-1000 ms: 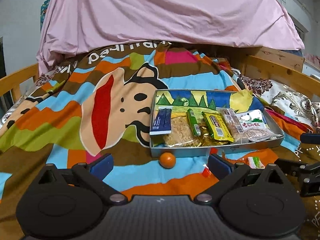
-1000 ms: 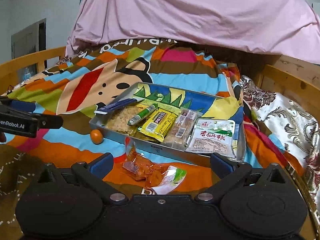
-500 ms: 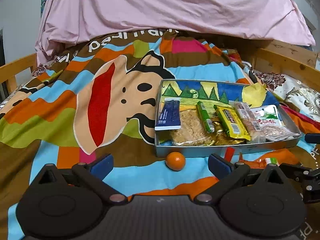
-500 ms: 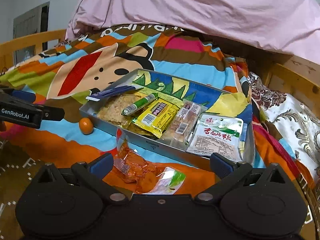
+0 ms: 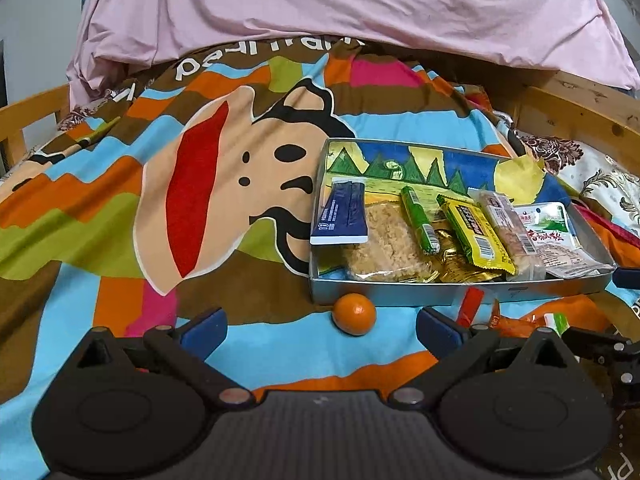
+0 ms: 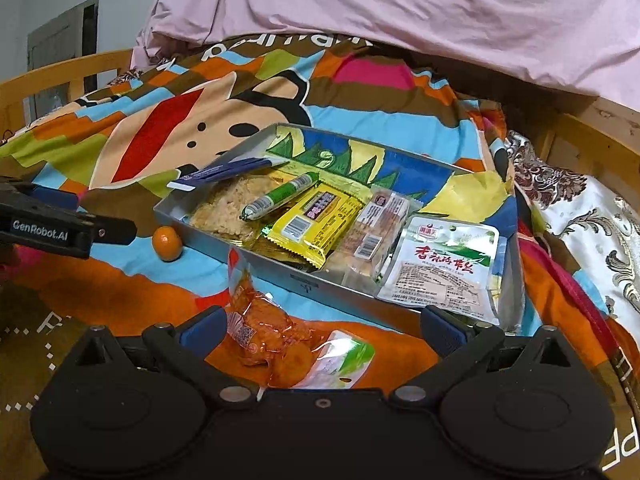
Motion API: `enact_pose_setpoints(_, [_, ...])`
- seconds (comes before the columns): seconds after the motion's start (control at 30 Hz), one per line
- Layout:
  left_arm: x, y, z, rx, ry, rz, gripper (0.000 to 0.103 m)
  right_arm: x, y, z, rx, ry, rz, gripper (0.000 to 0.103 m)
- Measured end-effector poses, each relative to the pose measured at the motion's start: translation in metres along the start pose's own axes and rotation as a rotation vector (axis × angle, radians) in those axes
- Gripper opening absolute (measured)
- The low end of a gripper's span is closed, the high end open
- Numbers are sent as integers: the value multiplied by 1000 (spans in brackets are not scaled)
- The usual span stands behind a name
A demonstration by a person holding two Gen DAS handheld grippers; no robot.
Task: Organize snacks
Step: 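Move left tool to the mandarin while right tool approaches the orange spicy pack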
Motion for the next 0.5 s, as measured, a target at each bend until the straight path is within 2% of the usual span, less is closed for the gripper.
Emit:
enact_pose_setpoints(0.13, [-3, 1, 6, 5, 1, -16, 103, 1, 0, 8, -31, 20, -7, 102])
enact_pose_setpoints(0.3, [-7, 3, 15, 27, -8, 9, 103, 3, 3, 22, -175, 53, 2, 102])
enact_pose_setpoints(0.5, [-8, 0, 33, 112, 26, 31, 103, 2, 7, 31, -207, 50, -56, 102])
Point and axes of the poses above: each gripper's, at about its wrist camera, not at the fingertips, and z roughly the way its jaws point, y to its left, x to its underside, the point moved 7 cm from there along z, roughly the way its jaws point, and after that the axes turned 9 degrees about y, right-handed, at the moved point
